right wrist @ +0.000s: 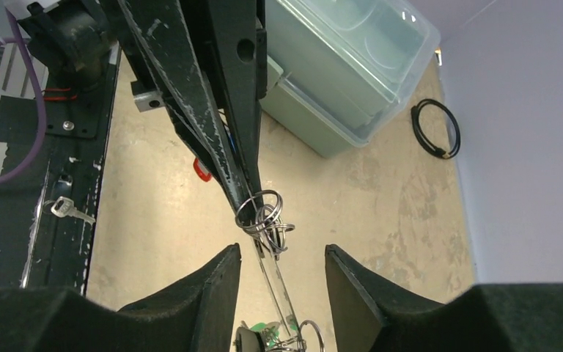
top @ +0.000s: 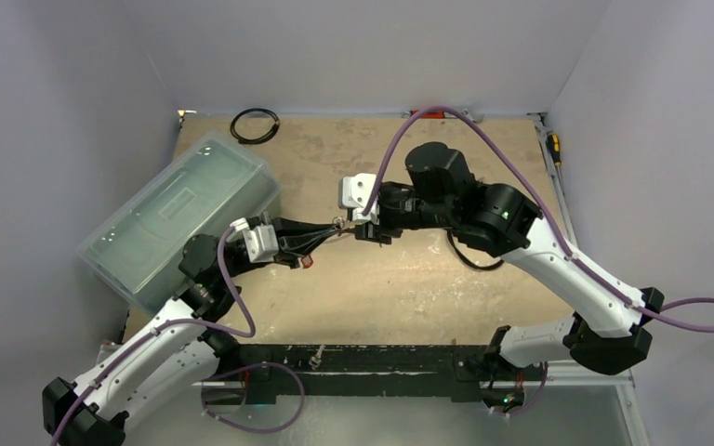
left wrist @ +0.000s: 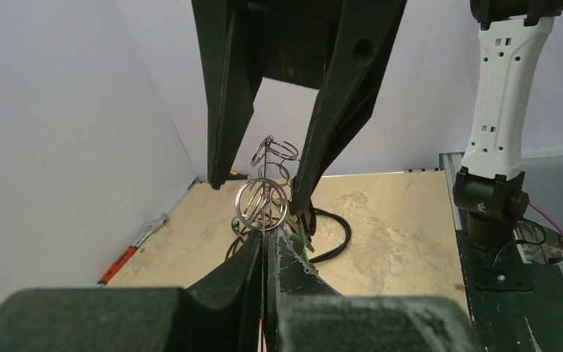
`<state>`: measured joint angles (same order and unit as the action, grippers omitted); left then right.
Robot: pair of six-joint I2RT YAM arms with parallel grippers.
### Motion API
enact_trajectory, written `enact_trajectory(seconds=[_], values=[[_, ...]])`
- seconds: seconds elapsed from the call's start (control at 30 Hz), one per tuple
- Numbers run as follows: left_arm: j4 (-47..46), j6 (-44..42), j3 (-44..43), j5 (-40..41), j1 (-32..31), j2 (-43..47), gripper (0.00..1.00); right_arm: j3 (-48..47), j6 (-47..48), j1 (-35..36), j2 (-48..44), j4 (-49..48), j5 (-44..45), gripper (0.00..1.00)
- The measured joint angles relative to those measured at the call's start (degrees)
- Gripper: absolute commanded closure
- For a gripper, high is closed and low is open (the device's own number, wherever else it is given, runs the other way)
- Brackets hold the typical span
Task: Put the keys on the keyring
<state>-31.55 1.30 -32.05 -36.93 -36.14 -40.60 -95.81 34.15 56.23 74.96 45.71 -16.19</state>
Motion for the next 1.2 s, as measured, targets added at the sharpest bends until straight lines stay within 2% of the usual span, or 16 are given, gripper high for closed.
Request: enact_trajectory(seconds=[0.27,0.6,0.77,0.93,1.2], values=[[-0.6,0.0,0.0,-1.0,0.0,0.2,1.0,-0.3,0.4,-0.2,2.2,0.5,-2.0,0.67],[-1.7,0.2,0.0,-1.7,0.0,-0.6,1.0,-1.7,1.1,-0.9,3.4,2.9,-6.6,1.0],[-1.8,0.6,0.0,-2.7,0.0,-1.5,1.0,-1.8,1.5,-1.3,3.5,4.1,-8.0,0.99],[-1.8,0.6,0.0,-2.9,0.0,-2.3,1.0,-1.8,1.1,-1.6,3.7,4.2,-8.7,0.83],[-1.2,0.5,-0.3,-3.1,0.1,-3.9,1.0,-1.8,-0.4,-2.3,4.5,4.5,-8.5,0.8]])
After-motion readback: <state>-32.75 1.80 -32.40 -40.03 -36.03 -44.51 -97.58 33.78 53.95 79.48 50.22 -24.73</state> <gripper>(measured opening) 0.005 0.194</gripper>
